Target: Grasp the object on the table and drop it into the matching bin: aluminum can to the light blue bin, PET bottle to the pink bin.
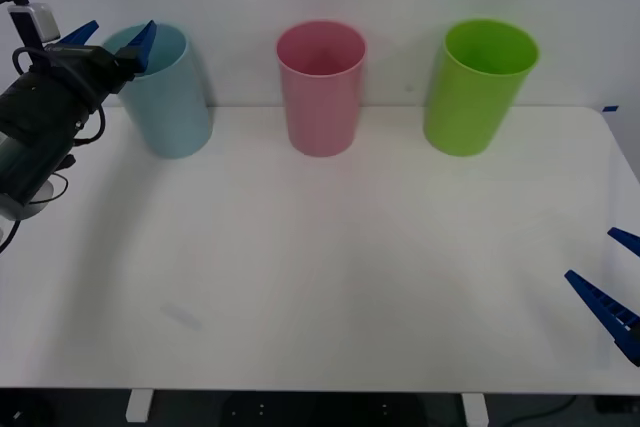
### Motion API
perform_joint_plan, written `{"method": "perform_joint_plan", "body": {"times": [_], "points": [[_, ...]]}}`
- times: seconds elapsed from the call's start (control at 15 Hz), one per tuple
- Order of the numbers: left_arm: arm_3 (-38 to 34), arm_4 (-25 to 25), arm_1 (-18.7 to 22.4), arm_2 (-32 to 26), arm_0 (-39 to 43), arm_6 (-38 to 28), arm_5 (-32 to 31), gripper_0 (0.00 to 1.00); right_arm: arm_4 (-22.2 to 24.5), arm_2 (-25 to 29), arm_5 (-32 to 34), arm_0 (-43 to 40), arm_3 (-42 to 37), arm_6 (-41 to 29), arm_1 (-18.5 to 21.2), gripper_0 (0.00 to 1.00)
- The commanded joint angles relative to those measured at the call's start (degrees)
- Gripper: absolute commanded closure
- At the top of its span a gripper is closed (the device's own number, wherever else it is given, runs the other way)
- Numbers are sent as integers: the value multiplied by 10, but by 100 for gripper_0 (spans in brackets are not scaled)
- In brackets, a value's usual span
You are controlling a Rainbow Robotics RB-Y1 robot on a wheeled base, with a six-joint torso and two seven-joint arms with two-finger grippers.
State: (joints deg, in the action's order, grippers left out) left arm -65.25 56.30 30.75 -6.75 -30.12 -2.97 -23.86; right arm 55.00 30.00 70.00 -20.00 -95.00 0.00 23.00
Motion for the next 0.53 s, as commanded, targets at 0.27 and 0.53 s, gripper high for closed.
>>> {"method": "perform_joint_plan", "body": {"times": [0.27,0.53], "points": [[-63,-40,24,-60,116,3,-140,0,0,0,0,0,0,0,0,0],[-101,-40,41,-111,194,10,-218,0,0,0,0,0,0,0,0,0]]}}
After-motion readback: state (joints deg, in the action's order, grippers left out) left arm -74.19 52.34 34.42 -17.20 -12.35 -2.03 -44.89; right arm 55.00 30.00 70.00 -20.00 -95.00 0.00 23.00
